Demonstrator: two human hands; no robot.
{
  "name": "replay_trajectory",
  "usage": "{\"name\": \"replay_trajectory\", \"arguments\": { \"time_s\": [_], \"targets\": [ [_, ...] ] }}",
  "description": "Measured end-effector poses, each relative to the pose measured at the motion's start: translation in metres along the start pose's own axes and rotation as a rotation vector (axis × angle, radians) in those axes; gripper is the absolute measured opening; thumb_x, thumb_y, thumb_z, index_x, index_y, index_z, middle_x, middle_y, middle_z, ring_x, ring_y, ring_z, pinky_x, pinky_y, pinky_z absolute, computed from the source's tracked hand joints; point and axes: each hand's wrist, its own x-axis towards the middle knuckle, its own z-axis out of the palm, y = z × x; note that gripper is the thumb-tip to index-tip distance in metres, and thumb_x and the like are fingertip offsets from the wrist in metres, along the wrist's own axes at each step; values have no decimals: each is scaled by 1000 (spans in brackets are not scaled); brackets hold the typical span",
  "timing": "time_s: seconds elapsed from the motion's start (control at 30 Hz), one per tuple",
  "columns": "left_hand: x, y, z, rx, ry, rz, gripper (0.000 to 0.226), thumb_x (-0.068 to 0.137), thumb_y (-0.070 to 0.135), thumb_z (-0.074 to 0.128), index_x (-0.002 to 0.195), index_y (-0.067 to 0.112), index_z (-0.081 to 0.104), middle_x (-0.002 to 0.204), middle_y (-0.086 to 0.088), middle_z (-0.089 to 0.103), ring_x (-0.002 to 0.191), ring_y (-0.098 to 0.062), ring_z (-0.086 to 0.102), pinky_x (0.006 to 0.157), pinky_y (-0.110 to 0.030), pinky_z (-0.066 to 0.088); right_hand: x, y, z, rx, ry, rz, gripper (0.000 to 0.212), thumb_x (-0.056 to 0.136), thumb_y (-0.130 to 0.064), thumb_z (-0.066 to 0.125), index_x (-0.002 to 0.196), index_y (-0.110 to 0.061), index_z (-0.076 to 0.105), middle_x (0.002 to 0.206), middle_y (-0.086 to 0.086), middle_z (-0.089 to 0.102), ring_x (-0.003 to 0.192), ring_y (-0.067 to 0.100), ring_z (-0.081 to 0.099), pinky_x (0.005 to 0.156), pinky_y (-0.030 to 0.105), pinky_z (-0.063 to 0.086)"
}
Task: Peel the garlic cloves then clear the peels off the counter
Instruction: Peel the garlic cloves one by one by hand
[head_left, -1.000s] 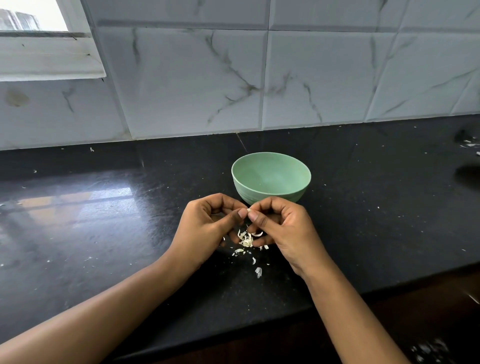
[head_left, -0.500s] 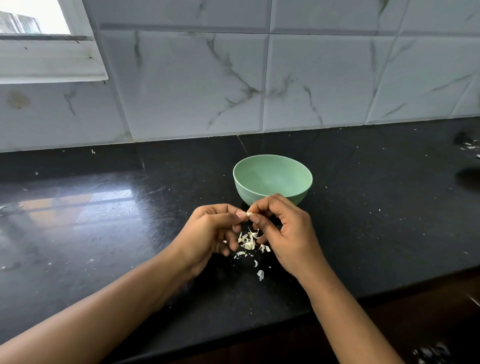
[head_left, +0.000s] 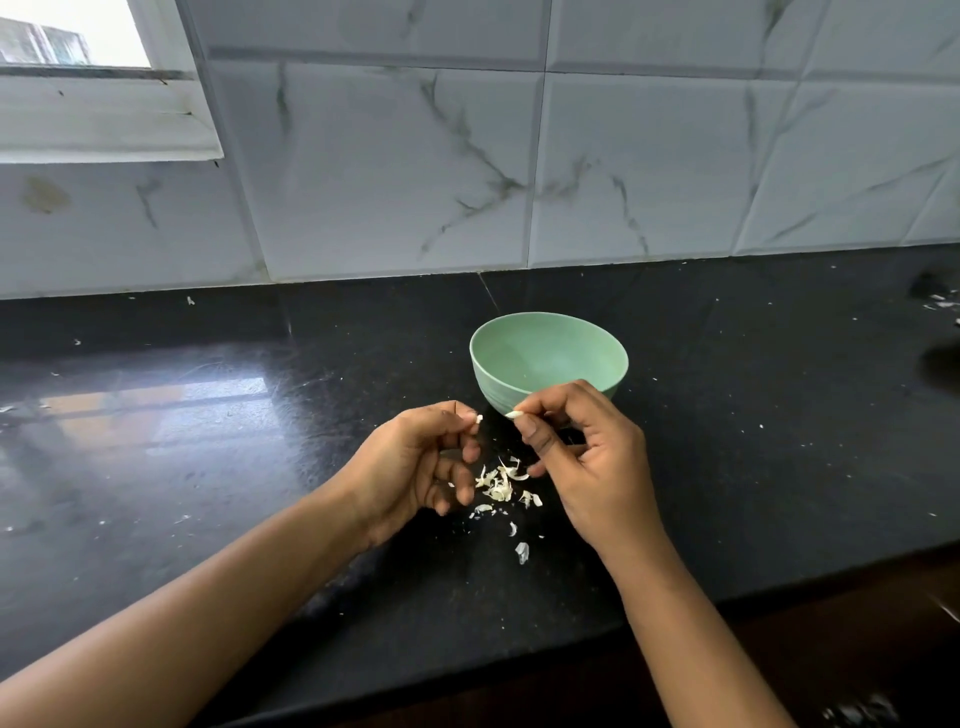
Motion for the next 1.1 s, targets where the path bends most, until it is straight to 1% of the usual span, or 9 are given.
{"name": "replay_trajectory", "arguments": {
  "time_s": [0.13, 0.23, 0.3, 0.4, 0.47, 0.7, 0.9, 1.03, 1.1],
  "targets": [
    [-2, -4, 2, 462, 92, 226, 26, 95, 14, 39, 70, 15, 43, 58, -3, 52, 39, -22, 45, 36, -17, 28, -1, 6, 2, -37, -45, 86, 3, 85, -27, 64, 83, -25, 64, 80, -14, 60, 70, 17, 60, 58, 44, 54],
    [-4, -8, -2, 1038, 172, 391, 42, 96, 47, 38, 65, 19, 45, 54, 1, 57, 47, -14, 50, 49, -31, 40, -1, 9, 1, -37, -44, 119, 12, 82, -39, 61, 83, -28, 64, 82, -13, 62, 72, 18, 61, 60, 44, 55],
    [-4, -8, -4, 1291, 252, 432, 46, 91, 60, 38, 65, 23, 47, 55, 4, 57, 54, -8, 52, 55, -31, 41, -1, 9, 1, -49, -45, 141, 9, 82, -39, 62, 84, -30, 64, 83, -14, 63, 72, 17, 62, 60, 44, 55],
    [-5, -6, -6, 1279, 298, 493, 8, 87, 45, 59, 85, 37, 59, 64, 21, 59, 63, 5, 54, 60, -25, 43, -1, 10, 2, -64, -50, 169, 1, 82, -30, 64, 82, -31, 64, 82, -15, 62, 71, 17, 62, 59, 44, 55],
    [-4, -7, -8, 1207, 317, 527, 22, 83, 29, 68, 101, 40, 63, 72, 28, 62, 67, 9, 57, 68, -26, 50, -2, 11, 2, -67, -59, 178, 3, 82, -29, 64, 82, -31, 64, 81, -16, 62, 71, 16, 62, 60, 44, 55],
    [-6, -5, -10, 1095, 364, 551, 8, 74, 42, 78, 74, 36, 71, 61, 25, 66, 58, 4, 62, 61, -33, 54, -2, 12, 2, -67, -54, 182, 1, 81, -29, 65, 80, -29, 65, 80, -12, 63, 69, 18, 62, 57, 44, 55],
    [-5, -7, -11, 1174, 389, 532, 54, 80, 68, 50, 59, 18, 54, 51, 4, 60, 49, -11, 57, 56, -38, 50, -1, 13, 1, -79, -38, 191, 6, 80, -34, 65, 81, -28, 65, 78, -11, 62, 69, 18, 62, 58, 44, 55],
    [-1, -9, -13, 1083, 333, 501, 6, 92, 38, 56, 87, 38, 60, 68, 17, 65, 59, -4, 62, 64, -35, 53, -1, 13, 1, -81, -32, 207, 6, 79, -33, 65, 79, -27, 65, 75, -12, 62, 68, 17, 62, 57, 43, 56],
    [-1, -8, -11, 924, 298, 499, 18, 88, 24, 65, 97, 39, 65, 76, 18, 68, 63, -8, 65, 62, -30, 52, -2, 13, 1, -71, -36, 212, 6, 79, -32, 65, 78, -27, 66, 75, -10, 62, 67, 17, 62, 56, 43, 55]
  ]
}}
